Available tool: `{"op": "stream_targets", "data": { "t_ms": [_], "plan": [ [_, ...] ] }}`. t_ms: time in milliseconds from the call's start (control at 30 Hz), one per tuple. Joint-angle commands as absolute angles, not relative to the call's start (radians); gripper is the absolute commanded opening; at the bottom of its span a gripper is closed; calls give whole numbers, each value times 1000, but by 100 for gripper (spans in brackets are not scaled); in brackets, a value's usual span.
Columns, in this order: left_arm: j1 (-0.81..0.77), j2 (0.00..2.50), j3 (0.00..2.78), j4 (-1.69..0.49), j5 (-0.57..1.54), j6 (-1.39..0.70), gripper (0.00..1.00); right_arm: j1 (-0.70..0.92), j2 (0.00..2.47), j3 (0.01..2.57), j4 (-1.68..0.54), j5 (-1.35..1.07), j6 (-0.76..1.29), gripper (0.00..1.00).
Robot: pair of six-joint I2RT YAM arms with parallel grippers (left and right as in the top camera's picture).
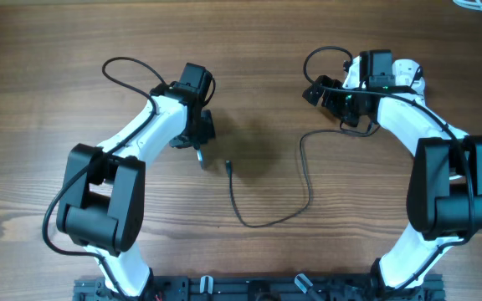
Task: Plug charger to phone and switch on socket
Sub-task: 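Lift the phone with the left gripper, move it left and tilt upright, then reach the right gripper to the black cable connector on the table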
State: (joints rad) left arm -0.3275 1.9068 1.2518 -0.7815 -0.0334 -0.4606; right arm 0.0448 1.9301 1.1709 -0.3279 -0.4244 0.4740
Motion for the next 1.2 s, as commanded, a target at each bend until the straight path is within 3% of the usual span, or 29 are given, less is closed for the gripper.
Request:
{"op": "stream_targets", "data": {
  "t_ms": [0, 100, 167, 567, 767, 967, 1167],
  "plan": [
    [-330, 1914, 1212, -754, -51, -456, 13, 47, 1944, 1170, -325, -415, 482, 100],
    [-329, 1914, 1212, -754, -51, -456, 13, 47, 1944, 1170, -325, -415, 482, 100],
    [-329, 1913, 1212, -760, -50, -456, 4, 47, 1944, 1170, -325, -415, 482, 100],
    [-314, 1795, 1217, -748, 18, -452, 4, 47, 1944, 1170, -325, -415, 482, 100],
    [-207, 1694, 1217, -714, 315, -441, 4, 47, 1944, 1170, -325, -414, 481, 100],
    [-60, 1695, 1207, -702, 759, -261, 4, 47, 1944, 1170, -325, -415, 482, 99],
    [49, 1696, 1179, -714, 930, -158, 4, 47, 1944, 1170, -326, -416, 510, 100]
  ]
}}
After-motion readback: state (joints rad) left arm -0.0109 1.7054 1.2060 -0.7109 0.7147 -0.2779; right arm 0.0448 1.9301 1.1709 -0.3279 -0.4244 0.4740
